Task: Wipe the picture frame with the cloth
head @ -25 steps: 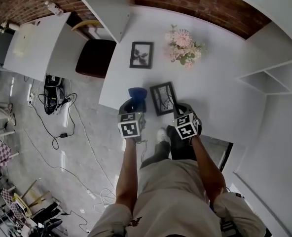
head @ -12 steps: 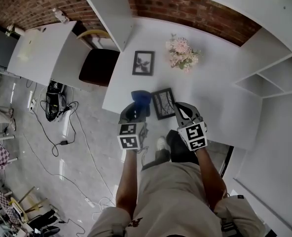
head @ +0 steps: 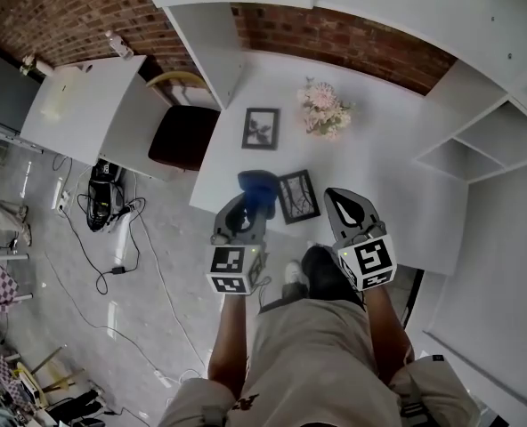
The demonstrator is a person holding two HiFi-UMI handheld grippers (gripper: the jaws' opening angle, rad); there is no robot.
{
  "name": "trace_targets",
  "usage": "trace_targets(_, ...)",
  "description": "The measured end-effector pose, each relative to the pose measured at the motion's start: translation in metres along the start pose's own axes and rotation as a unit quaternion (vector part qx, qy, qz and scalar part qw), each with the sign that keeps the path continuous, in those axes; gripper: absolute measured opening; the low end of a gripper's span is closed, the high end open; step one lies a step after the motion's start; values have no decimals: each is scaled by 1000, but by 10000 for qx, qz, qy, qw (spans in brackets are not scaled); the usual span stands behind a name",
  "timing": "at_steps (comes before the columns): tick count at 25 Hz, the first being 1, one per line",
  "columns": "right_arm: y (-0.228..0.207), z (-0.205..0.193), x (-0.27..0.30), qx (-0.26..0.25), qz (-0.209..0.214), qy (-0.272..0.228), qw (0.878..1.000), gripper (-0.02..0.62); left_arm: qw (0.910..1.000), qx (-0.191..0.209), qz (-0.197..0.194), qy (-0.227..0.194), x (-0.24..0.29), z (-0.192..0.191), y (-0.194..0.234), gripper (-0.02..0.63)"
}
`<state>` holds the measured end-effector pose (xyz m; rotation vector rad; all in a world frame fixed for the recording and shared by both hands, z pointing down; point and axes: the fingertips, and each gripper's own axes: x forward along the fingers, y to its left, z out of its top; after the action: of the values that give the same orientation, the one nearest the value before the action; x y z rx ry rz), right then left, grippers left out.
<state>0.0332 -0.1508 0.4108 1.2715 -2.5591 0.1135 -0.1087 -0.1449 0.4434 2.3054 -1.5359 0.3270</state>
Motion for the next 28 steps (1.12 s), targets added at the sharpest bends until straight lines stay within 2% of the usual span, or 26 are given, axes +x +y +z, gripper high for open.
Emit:
trace_targets(5,-3,40,-21,-136,-36,-371,9992,-3,9988,169,-101,-451,-20,34,-14,98)
trace_targets(11,0,73,-40,-361,-92,-655,9972,-5,9966,215,-219,-765,-42,66,-29,98)
trace_targets(18,11,79,-45,-347,-95,-625,9974,-5,9941,296,-260,-1010,-57,83,-37,98)
trace_targets(24,15,89,-48,-370,-115,-701,9968,-5,9941,355,-318,-973,-66,87,-42,98)
trace_targets(28,16,92,-49,-376,-112,-700,9968,-5,9923,410,-308,-1129,-68,95,-40,98)
